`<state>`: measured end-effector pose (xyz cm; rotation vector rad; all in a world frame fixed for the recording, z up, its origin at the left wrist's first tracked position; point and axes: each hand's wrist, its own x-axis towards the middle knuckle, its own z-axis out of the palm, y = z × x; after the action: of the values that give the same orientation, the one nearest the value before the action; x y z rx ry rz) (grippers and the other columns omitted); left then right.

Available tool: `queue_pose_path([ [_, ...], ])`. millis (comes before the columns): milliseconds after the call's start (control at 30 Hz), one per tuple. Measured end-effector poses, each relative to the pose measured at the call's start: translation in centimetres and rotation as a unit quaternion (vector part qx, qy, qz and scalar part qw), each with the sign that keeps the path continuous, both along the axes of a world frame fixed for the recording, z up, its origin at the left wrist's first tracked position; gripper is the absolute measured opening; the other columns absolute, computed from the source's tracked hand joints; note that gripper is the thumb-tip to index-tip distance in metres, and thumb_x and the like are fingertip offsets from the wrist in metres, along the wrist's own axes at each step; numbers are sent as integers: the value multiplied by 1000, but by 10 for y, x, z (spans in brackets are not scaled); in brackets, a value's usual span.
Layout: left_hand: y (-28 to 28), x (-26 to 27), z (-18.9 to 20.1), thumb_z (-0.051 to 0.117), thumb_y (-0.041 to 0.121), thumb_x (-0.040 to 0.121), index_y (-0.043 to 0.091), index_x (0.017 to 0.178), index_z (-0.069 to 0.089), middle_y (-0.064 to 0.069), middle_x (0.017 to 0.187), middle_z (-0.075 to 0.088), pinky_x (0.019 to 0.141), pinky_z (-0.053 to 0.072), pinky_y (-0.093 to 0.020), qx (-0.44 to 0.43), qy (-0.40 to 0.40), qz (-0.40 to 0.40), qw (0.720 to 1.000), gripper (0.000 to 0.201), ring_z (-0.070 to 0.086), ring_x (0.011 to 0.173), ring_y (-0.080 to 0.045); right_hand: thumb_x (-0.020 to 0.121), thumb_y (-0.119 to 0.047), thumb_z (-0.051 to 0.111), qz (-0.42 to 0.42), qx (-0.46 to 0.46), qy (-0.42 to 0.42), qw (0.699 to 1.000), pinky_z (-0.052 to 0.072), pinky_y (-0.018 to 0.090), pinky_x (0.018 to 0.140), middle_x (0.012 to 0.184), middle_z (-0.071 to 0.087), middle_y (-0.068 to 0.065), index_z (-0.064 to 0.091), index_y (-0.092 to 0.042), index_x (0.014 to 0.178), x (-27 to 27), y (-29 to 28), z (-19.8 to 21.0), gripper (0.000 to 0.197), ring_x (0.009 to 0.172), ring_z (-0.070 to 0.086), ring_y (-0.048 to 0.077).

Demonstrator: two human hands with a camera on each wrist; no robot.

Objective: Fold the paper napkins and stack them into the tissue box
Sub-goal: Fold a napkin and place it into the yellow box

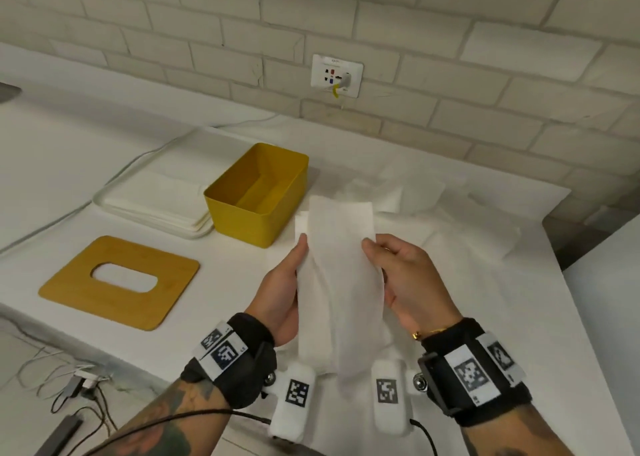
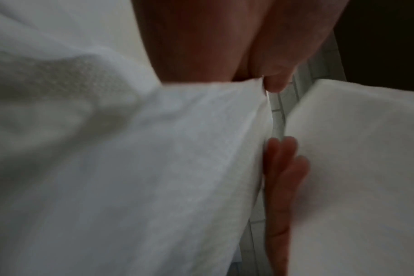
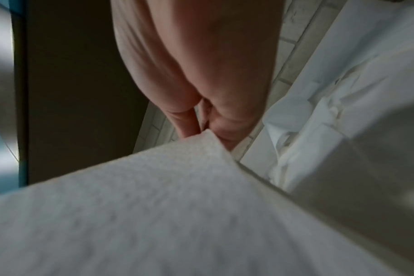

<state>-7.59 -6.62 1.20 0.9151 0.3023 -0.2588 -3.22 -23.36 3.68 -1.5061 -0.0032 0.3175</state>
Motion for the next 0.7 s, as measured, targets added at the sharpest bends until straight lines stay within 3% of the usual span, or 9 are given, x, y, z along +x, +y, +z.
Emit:
queue_pose_path([
  [67,5,2,-2,31,58,105,16,137,62,-16,134,67,109,46,-50,-3,-6,-17,1000,62,65,124,-33,97,-20,65,-22,-34,-6,999,49,33,76,102,70,27,72,-5,89,-1,11,-11,19,88,62,27],
  [167,14,5,-3,22,66,101,18,142,58,-14,135,67,110,45,-49,2,-6,-36,999,72,63,127,-31,93,-27,67,-32,-50,-18,998,49,41,84,108,61,35,69,-1,90,-1,21,-21,27,86,61,30],
  [233,20,8,-4,20,69,100,19,141,58,-12,135,67,109,46,-48,5,-11,-53,999,75,64,126,-29,97,-22,64,-45,-50,-26,997,52,47,90,109,64,34,69,1,93,1,28,-23,24,91,66,39],
  [367,33,13,-4,40,47,106,16,131,64,-10,127,72,105,49,-46,24,-9,-58,998,47,69,118,-27,100,-18,63,-75,-45,-24,996,54,52,99,101,76,17,75,-5,95,0,45,-21,18,103,70,36],
  [433,41,18,-8,46,37,106,13,130,65,-11,123,74,100,52,-45,42,-4,-56,998,39,71,114,-28,96,-19,68,-78,-32,-12,996,56,53,95,100,76,16,74,-6,98,-5,50,-23,14,101,72,35],
  [533,54,26,-13,48,37,106,12,135,60,-12,123,74,92,55,-46,42,-1,-38,998,41,72,112,-29,88,-7,76,-45,-34,20,998,60,41,82,99,78,9,70,-5,107,-23,50,-32,20,95,75,27],
  [633,71,32,-14,53,37,103,13,132,62,-11,119,75,85,56,-45,53,-20,-15,998,39,74,105,-27,87,1,75,38,-91,76,992,63,41,75,89,76,13,66,1,101,-47,42,-42,16,85,76,30],
  [700,81,33,-14,54,36,102,15,127,65,-9,117,76,84,55,-45,62,-33,-10,997,35,75,101,-24,88,1,74,74,-116,98,986,62,35,71,84,74,17,65,1,99,-56,27,-42,14,80,76,32],
])
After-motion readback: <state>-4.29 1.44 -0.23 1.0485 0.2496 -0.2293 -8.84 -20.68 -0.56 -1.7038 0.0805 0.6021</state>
